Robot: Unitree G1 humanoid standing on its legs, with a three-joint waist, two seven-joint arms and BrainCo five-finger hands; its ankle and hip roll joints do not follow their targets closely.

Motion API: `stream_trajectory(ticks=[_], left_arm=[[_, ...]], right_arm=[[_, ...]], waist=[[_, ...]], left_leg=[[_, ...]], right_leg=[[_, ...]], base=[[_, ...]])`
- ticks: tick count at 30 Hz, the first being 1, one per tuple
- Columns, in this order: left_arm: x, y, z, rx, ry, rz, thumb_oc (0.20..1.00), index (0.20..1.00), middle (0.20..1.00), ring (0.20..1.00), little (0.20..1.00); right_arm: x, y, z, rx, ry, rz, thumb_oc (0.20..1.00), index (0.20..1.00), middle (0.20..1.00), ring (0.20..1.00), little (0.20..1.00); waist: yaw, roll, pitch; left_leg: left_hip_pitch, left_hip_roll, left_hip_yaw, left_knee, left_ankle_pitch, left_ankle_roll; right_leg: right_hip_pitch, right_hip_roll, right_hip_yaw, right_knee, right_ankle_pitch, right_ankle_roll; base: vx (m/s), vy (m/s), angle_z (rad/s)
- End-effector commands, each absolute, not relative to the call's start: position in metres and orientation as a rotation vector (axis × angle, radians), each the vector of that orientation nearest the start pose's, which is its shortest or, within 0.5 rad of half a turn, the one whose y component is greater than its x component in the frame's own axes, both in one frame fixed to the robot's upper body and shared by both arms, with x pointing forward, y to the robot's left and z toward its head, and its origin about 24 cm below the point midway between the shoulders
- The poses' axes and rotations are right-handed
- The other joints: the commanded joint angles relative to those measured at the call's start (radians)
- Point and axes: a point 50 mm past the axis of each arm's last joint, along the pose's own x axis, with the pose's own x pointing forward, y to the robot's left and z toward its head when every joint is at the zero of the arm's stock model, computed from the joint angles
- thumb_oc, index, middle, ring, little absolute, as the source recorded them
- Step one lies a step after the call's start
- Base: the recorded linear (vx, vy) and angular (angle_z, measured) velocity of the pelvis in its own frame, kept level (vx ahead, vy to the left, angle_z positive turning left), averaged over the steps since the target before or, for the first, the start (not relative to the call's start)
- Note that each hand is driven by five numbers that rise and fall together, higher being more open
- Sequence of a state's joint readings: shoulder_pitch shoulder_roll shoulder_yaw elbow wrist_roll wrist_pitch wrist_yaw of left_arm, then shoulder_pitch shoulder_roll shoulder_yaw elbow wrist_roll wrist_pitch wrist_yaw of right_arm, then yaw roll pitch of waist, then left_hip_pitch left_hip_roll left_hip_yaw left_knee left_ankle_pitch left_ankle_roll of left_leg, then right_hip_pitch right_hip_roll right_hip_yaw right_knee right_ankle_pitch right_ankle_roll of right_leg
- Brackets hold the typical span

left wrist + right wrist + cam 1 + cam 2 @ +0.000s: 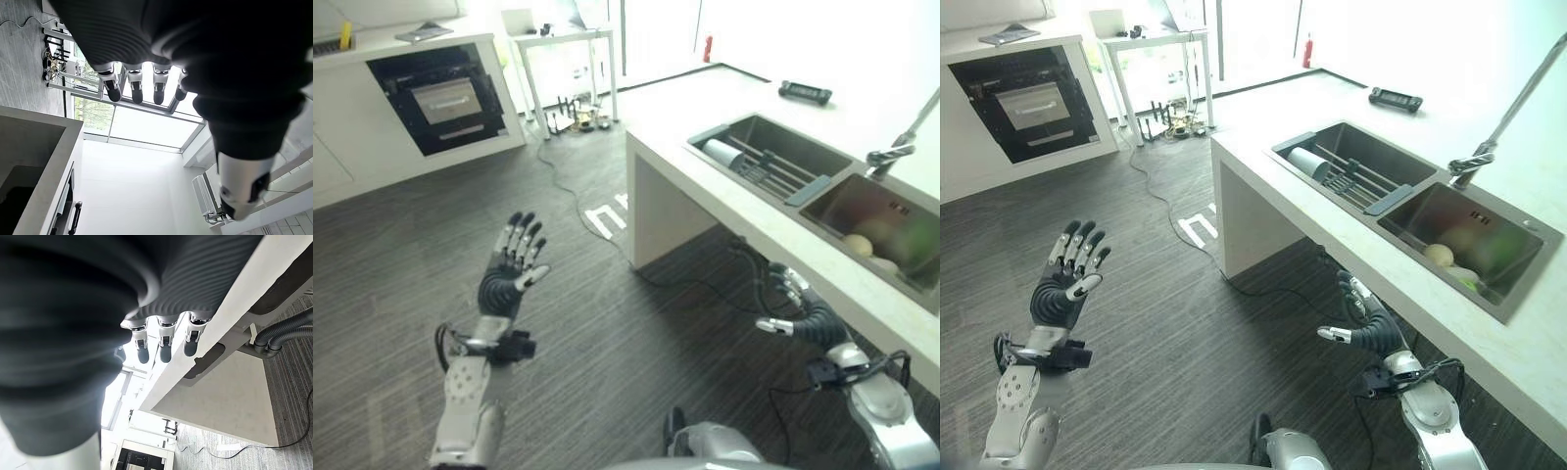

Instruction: Place the dishes in the dishwasher.

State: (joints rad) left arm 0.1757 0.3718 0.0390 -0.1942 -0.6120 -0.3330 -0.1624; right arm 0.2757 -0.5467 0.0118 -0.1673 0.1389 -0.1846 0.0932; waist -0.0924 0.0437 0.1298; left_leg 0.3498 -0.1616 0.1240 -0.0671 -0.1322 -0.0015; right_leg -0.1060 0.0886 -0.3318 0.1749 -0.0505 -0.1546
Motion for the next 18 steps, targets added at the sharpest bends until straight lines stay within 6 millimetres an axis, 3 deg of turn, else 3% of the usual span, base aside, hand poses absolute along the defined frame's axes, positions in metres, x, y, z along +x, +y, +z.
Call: stream_trajectory(ticks=[1, 2, 3, 4, 5, 8, 10, 13, 16, 18], left_arm=[[0.211, 0.227, 0.136, -0.151, -0.578, -0.14, 1.0, 1.0, 1.0, 1.0, 1.0], [0.212, 0.226, 0.14, -0.149, -0.602, -0.136, 1.0, 1.0, 1.0, 1.0, 1.0], [0.208, 0.225, 0.15, -0.153, -0.667, -0.109, 1.0, 1.0, 1.0, 1.0, 1.0], [0.204, 0.227, 0.155, -0.152, -0.706, -0.083, 1.0, 1.0, 1.0, 1.0, 1.0], [0.202, 0.23, 0.158, -0.158, -0.728, -0.063, 1.0, 1.0, 1.0, 1.0, 1.0], [0.198, 0.238, 0.163, -0.179, -0.762, -0.032, 1.0, 1.0, 1.0, 1.0, 1.0], [0.193, 0.245, 0.167, -0.16, -0.795, 0.013, 1.0, 1.0, 1.0, 1.0, 1.0], [0.182, 0.253, 0.17, -0.13, -0.849, 0.083, 1.0, 1.0, 1.0, 1.0, 1.0], [0.175, 0.255, 0.172, -0.108, -0.885, 0.102, 1.0, 1.0, 1.0, 1.0, 1.0], [0.173, 0.256, 0.174, -0.105, -0.902, 0.104, 1.0, 1.0, 1.0, 1.0, 1.0]], right_arm=[[0.205, -0.231, 0.106, -0.35, -0.296, 0.126, 1.0, 1.0, 1.0, 1.0, 1.0], [0.205, -0.233, 0.114, -0.35, -0.332, 0.116, 1.0, 1.0, 1.0, 1.0, 1.0], [0.203, -0.236, 0.133, -0.355, -0.415, 0.11, 1.0, 1.0, 1.0, 1.0, 1.0], [0.202, -0.237, 0.142, -0.362, -0.467, 0.101, 1.0, 1.0, 1.0, 1.0, 1.0], [0.201, -0.238, 0.146, -0.366, -0.492, 0.092, 1.0, 1.0, 1.0, 1.0, 1.0], [0.201, -0.24, 0.156, -0.353, -0.535, 0.075, 1.0, 1.0, 1.0, 1.0, 1.0], [0.201, -0.24, 0.163, -0.334, -0.563, 0.084, 1.0, 1.0, 1.0, 1.0, 1.0], [0.196, -0.237, 0.167, -0.332, -0.58, 0.128, 1.0, 1.0, 1.0, 1.0, 1.0], [0.194, -0.239, 0.17, -0.351, -0.573, 0.127, 1.0, 1.0, 1.0, 1.0, 1.0], [0.195, -0.24, 0.172, -0.367, -0.57, 0.111, 1.0, 1.0, 1.0, 1.0, 1.0]], waist=[[-0.038, -0.072, -0.02], [-0.041, -0.076, -0.021], [-0.033, -0.092, -0.012], [-0.017, -0.107, -0.001], [-0.007, -0.111, 0.006], [-0.003, -0.119, 0.005], [0.002, -0.099, 0.007], [0.019, -0.075, -0.006], [0.029, -0.067, -0.01], [0.028, -0.056, -0.014]], left_leg=[[-0.102, 0.198, 0.113, 0.178, 0.1, -0.037], [-0.132, 0.222, 0.122, 0.272, 0.151, -0.062], [-0.247, 0.245, 0.098, 0.57, 0.217, -0.098], [-0.354, 0.238, 0.06, 0.677, 0.224, -0.082], [-0.404, 0.249, 0.056, 0.677, 0.181, -0.061], [-0.41, 0.256, 0.06, 0.559, 0.166, -0.041], [-0.38, 0.26, 0.034, 0.314, 0.194, -0.05], [-0.365, 0.259, -0.093, -0.003, 0.259, -0.077], [-0.392, 0.27, -0.122, -0.018, 0.271, -0.09], [-0.404, 0.3, -0.131, -0.02, 0.277, -0.102]], right_leg=[[0.079, -0.075, 0.061, -0.133, 0.094, 0.209], [0.095, -0.068, 0.07, -0.145, 0.087, 0.194], [0.144, -0.052, 0.12, -0.163, 0.066, 0.157], [0.173, -0.05, 0.157, -0.166, 0.059, 0.143], [0.191, -0.043, 0.181, -0.168, 0.052, 0.143], [0.2, -0.039, 0.221, -0.17, 0.043, 0.149], [0.237, -0.018, 0.289, -0.184, 0.023, 0.169], [0.287, -0.024, 0.382, -0.231, 0.008, 0.191], [0.327, -0.042, 0.422, -0.254, -0.002, 0.199], [0.339, -0.061, 0.425, -0.243, -0.024, 0.205]], base=[[0.18, -0.18, -0.31], [0.28, -0.311, -0.35], [0.28, -0.309, -0.72], [0.31, -0.271, -1.07], [0.19, -0.099, -1.4], [0.18, 0.038, -1.27], [0.33, 0.192, -0.82], [0.33, 0.234, -0.87], [0.28, 0.232, -1.49], [0.26, 0.369, -1.25]])
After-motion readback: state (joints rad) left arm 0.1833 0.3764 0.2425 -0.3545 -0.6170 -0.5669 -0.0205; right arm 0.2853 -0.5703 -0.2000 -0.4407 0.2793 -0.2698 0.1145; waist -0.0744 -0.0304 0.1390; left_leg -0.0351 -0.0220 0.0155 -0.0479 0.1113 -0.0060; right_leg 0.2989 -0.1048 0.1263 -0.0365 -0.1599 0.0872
